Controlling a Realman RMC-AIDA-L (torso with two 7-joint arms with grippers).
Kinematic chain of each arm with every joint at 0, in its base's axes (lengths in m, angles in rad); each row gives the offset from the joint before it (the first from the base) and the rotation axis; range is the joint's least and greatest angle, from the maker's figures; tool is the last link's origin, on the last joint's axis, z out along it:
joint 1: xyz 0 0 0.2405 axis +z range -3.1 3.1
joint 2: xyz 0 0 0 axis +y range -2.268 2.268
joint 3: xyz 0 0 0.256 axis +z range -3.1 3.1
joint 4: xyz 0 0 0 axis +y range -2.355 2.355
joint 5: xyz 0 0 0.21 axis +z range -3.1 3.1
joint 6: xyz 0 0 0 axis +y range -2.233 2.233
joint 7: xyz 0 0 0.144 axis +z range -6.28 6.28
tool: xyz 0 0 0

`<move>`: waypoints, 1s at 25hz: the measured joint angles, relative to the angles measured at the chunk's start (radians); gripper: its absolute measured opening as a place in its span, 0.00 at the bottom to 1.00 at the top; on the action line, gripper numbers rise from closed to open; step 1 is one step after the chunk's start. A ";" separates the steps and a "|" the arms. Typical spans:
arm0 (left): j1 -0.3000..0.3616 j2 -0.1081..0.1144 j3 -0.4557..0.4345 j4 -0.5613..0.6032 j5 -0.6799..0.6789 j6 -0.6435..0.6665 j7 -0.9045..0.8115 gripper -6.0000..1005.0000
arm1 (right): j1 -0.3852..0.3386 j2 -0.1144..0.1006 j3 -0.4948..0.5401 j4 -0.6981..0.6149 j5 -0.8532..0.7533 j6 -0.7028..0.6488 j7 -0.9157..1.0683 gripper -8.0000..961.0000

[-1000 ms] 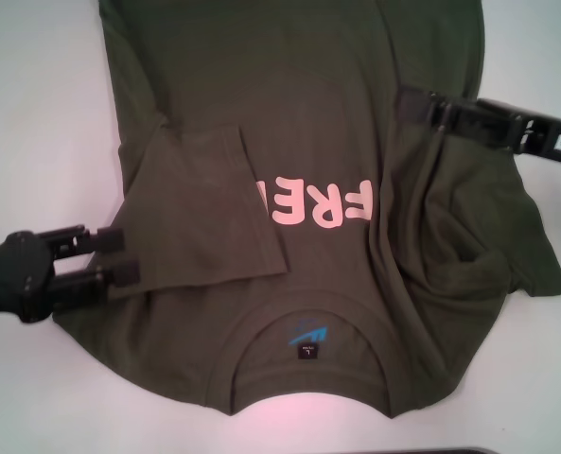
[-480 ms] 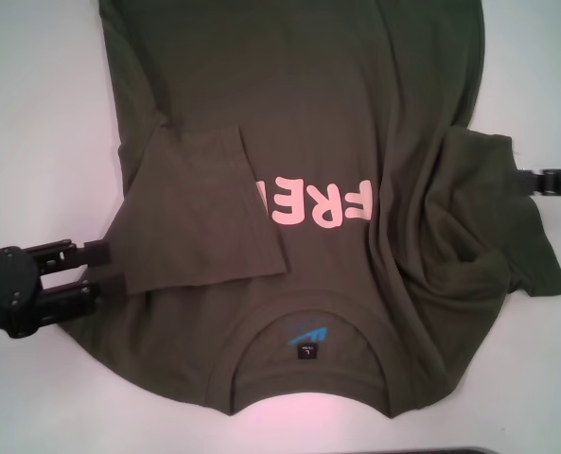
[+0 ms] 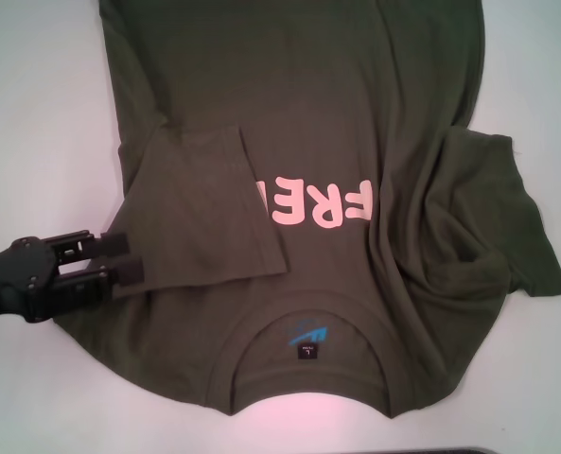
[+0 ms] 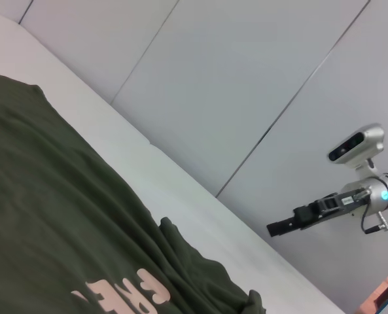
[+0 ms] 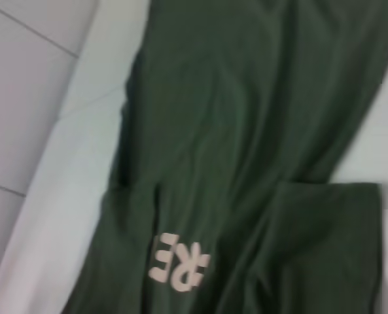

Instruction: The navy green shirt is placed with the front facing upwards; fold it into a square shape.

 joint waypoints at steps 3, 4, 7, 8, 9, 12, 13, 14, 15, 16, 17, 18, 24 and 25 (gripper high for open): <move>-0.010 -0.003 0.000 0.000 -0.001 0.000 -0.019 0.63 | 0.007 0.007 -0.002 0.000 -0.030 0.029 0.028 0.92; -0.013 -0.003 0.000 0.000 -0.001 0.000 -0.022 0.63 | 0.010 0.009 -0.004 0.000 -0.037 0.039 0.036 0.92; -0.017 -0.004 -0.008 0.000 -0.001 0.000 -0.026 0.63 | 0.012 0.011 -0.006 0.004 -0.050 0.044 0.050 0.92; -0.018 -0.005 -0.012 0.000 -0.001 0.000 -0.028 0.63 | 0.012 0.011 -0.006 0.005 -0.060 0.049 0.058 0.92; -0.019 -0.005 -0.016 0.000 -0.001 -0.001 -0.032 0.63 | 0.013 0.011 -0.006 0.005 -0.069 0.052 0.067 0.92; -0.020 -0.006 -0.024 0.000 -0.002 -0.002 -0.037 0.63 | 0.014 0.011 -0.007 0.006 -0.083 0.068 0.093 0.92; -0.020 -0.007 -0.024 0.000 -0.002 -0.002 -0.037 0.63 | 0.014 0.013 -0.008 0.006 -0.089 0.075 0.101 0.92; -0.020 -0.008 -0.024 0.000 -0.002 -0.004 -0.037 0.63 | 0.014 0.015 -0.009 0.006 -0.096 0.083 0.109 0.92; -0.020 -0.009 -0.024 0.000 -0.002 -0.006 -0.037 0.63 | 0.014 0.018 -0.009 0.006 -0.106 0.092 0.117 0.92; -0.021 -0.011 -0.024 0.001 -0.002 -0.007 -0.037 0.63 | 0.015 0.021 -0.009 0.006 -0.116 0.099 0.124 0.92; -0.021 -0.012 -0.024 0.001 -0.002 -0.008 -0.037 0.63 | 0.017 0.024 -0.009 0.006 -0.124 0.105 0.130 0.92; -0.022 -0.013 -0.022 0.001 -0.001 -0.009 -0.037 0.63 | 0.019 0.027 -0.009 0.007 -0.130 0.106 0.135 0.92; -0.019 -0.015 -0.018 0.002 0.006 -0.018 -0.034 0.63 | 0.026 0.038 -0.011 0.009 -0.144 0.107 0.148 0.92; -0.017 -0.015 -0.020 0.002 0.006 -0.020 -0.033 0.63 | 0.027 0.039 -0.014 0.009 -0.145 0.108 0.152 0.92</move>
